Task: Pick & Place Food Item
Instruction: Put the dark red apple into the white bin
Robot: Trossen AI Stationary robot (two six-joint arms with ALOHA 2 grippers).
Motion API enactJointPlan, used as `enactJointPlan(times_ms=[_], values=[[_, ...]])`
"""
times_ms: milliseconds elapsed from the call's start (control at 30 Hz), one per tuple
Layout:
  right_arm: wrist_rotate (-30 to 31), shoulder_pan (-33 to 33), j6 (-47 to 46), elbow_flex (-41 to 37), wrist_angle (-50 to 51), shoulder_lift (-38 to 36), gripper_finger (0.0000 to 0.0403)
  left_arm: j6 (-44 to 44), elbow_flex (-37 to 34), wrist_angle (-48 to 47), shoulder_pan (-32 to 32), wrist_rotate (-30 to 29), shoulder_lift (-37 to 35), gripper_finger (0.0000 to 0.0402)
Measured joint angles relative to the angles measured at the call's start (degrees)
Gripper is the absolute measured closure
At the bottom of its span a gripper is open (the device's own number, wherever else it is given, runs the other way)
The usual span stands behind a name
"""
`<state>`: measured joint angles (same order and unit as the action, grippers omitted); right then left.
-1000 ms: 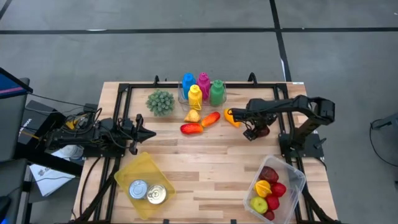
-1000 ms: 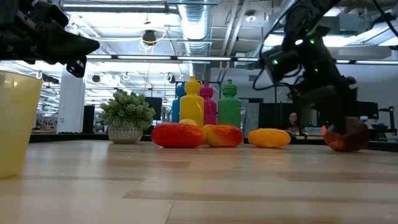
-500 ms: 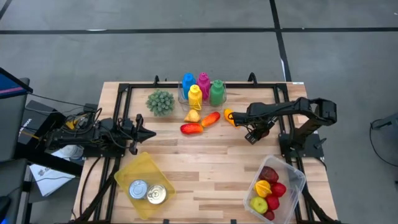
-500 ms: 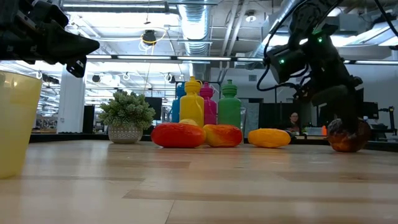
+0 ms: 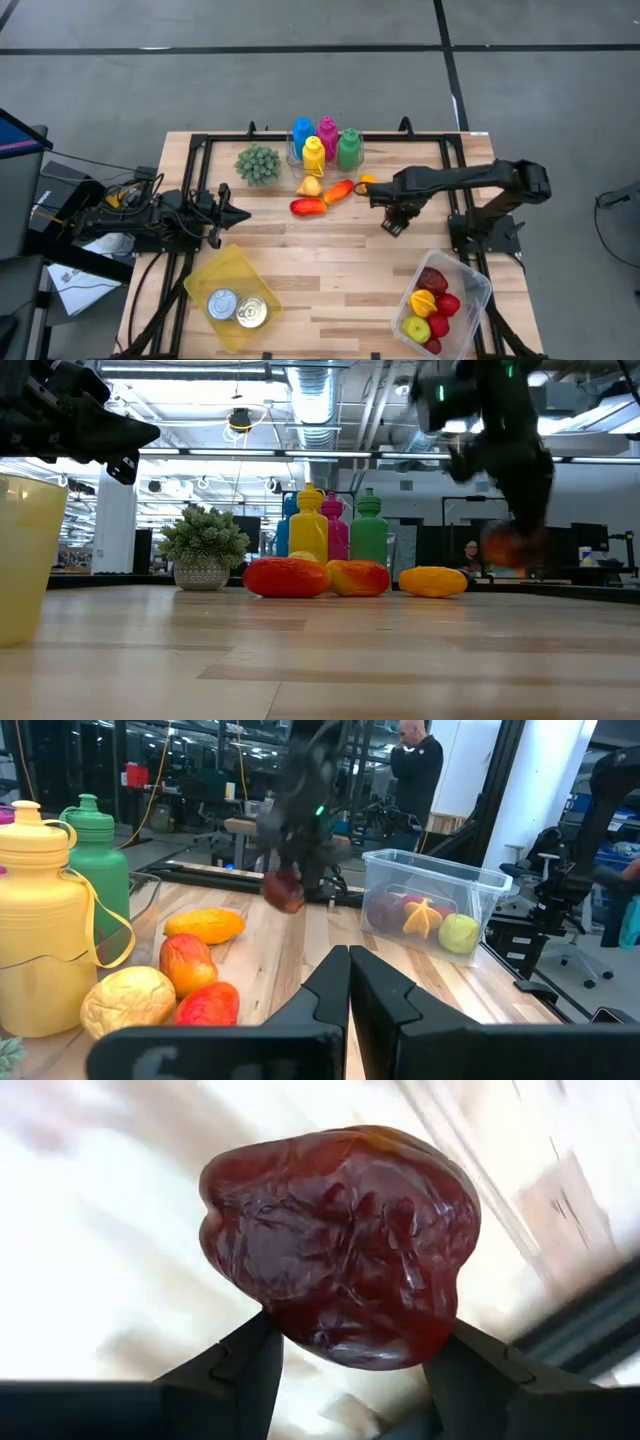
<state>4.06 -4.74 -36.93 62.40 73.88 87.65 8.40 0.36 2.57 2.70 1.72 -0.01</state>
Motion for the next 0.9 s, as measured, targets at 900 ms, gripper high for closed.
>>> enactJointPlan(times_ms=[900], values=[[-7.8,41.5,-44.6,19.6,-5.7,-16.9,0.0193,0.0,0.0,0.0,0.0,0.0,0.0,0.0401]])
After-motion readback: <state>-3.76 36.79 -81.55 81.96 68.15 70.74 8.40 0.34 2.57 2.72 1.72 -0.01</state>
